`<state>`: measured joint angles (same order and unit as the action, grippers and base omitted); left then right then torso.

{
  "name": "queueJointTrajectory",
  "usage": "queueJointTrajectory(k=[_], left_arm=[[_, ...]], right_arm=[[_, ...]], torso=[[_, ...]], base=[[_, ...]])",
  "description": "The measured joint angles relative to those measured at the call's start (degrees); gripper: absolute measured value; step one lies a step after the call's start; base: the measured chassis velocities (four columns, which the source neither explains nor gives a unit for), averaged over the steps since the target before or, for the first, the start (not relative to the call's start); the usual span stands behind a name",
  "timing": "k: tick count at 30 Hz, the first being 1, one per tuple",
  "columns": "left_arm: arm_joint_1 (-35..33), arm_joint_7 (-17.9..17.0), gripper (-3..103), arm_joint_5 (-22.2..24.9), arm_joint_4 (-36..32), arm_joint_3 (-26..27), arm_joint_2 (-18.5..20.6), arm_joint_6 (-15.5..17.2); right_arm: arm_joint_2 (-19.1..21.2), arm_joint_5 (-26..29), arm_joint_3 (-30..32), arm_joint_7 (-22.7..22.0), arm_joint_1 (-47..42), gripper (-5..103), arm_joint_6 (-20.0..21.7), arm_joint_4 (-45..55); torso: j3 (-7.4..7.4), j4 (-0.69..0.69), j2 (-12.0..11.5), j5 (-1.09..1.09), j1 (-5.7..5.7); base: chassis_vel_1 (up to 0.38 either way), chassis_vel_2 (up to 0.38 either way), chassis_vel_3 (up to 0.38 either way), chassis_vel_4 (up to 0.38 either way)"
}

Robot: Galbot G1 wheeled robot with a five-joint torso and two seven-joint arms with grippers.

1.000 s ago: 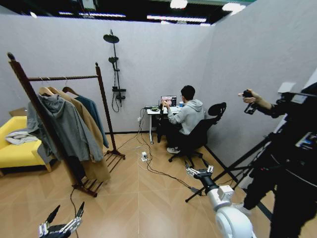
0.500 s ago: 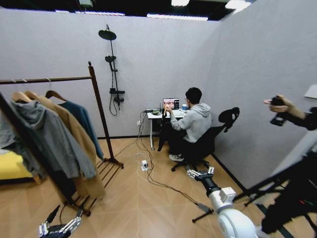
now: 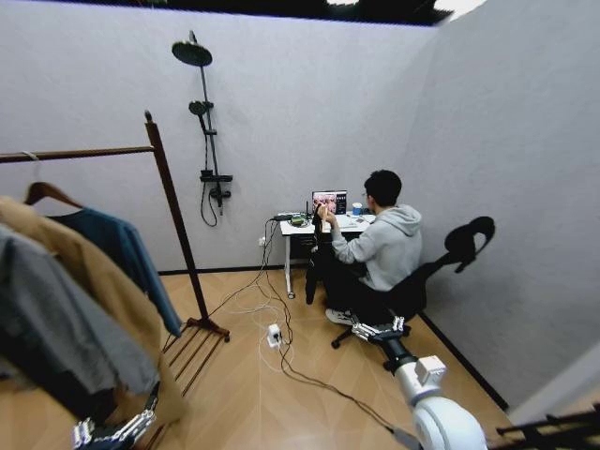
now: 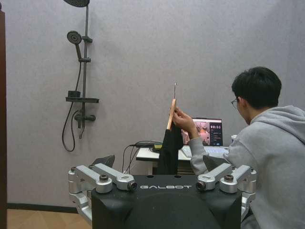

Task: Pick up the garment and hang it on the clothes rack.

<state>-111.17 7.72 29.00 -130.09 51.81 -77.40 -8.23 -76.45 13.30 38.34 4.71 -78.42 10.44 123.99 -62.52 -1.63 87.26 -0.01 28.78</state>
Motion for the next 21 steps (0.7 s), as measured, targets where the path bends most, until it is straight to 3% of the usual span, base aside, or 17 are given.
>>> queueJointTrajectory(k=[16,17,19,21], left_arm=[[0.0,0.0,100,0.0,0.0,0.0,0.0,0.0],[0.0,0.0,100,0.0,0.0,0.0,0.0,0.0],[0.0,0.0,100,0.0,0.0,0.0,0.0,0.0],[0.0,0.0,100,0.0,0.0,0.0,0.0,0.0]], right_arm=[[0.1,-0.1,-0.5,-1.2,0.6,100,-0.2,-0.5],[0.2,0.1,-0.8,-1.7,0.9,100,0.2,-0.6],[0.6,0.2,-1.2,-3.0,2.7,100,1.1,-1.2],[1.2,0.0,-1.5,-3.4,5.9,100,1.3,-2.6]], torso=[[0.01,0.00,0.0,0.02,-0.02],[-0.01,-0.03,0.0,-0.05,0.03],[-0.01,-0.02,0.0,0.06,0.01],[-0.02,0.02,0.0,0.00,0.07]], base=[[-0.352,0.354,0.350,-0.354],[-0.311,0.340,0.337,-0.306],[-0.271,0.285,0.283,-0.331],[-0.204,0.225,0.205,-0.105]])
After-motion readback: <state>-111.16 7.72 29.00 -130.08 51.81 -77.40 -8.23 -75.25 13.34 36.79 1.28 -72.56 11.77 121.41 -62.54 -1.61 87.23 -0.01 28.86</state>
